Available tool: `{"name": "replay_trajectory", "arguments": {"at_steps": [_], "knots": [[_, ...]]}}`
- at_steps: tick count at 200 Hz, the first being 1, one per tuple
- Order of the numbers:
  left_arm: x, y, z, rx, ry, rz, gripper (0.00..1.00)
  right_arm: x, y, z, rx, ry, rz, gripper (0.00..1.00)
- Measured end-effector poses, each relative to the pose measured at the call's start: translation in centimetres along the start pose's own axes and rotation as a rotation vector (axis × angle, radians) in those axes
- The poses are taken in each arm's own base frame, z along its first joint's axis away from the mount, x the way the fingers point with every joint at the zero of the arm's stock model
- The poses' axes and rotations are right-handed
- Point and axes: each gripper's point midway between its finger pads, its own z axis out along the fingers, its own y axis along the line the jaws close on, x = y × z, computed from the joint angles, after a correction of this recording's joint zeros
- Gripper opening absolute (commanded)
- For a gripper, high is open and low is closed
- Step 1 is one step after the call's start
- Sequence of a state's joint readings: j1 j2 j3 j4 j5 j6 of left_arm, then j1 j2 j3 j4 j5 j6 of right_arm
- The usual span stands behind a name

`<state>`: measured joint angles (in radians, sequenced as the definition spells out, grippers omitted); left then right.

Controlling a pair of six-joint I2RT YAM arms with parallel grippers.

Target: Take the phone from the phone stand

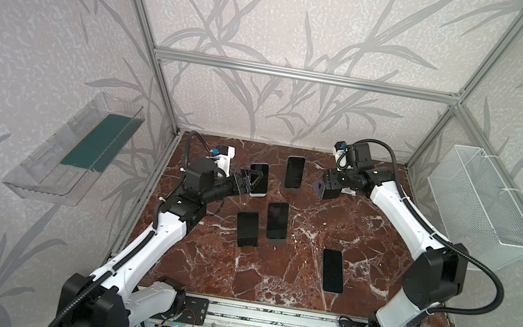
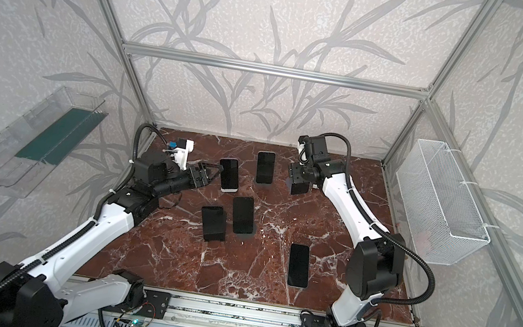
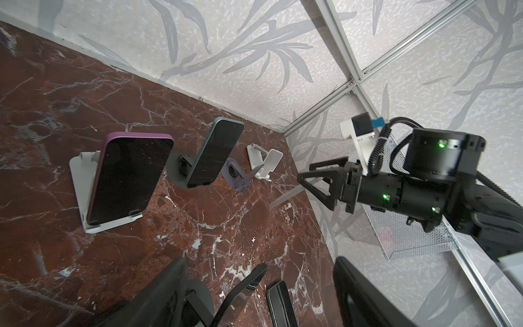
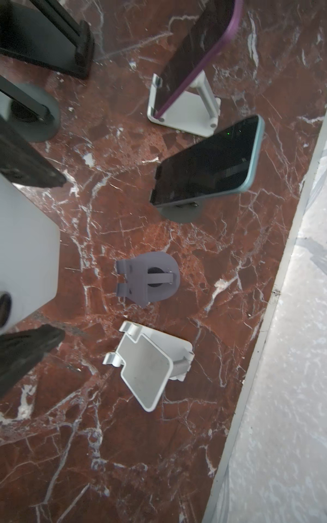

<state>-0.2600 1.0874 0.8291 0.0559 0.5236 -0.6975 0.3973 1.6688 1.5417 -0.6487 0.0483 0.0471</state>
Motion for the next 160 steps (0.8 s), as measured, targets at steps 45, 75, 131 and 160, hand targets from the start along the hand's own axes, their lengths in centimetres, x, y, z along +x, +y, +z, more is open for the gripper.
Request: {"name": "replay_trajectory", "arguments": {"at_steps": [45,75,131,160], "knots": [[-0.2,1.3,-0.4,-0.091,-0.011,-0.006,0.82,5.3,3.7,-3.8,-0.005,0.054,-0.022,0.64],[-0.2,2.0,-0.5,-0.129,-0.017,-0.012,0.82,9.9,5.4,-6.5,-0.007,0.097,-0.037,0.64],[-0.5,2.4,-0.6,-0.153,-0.034,-0.016,0.82,17.0,5.8,-9.5,-0.008,0.136,0.082,0.63],[-0.5,2.5,-0.6,-0.155,-0.035,-0.025,0.81,19.6,7.1,-9.6,-0.025,0.167,0.115,0.62]]}}
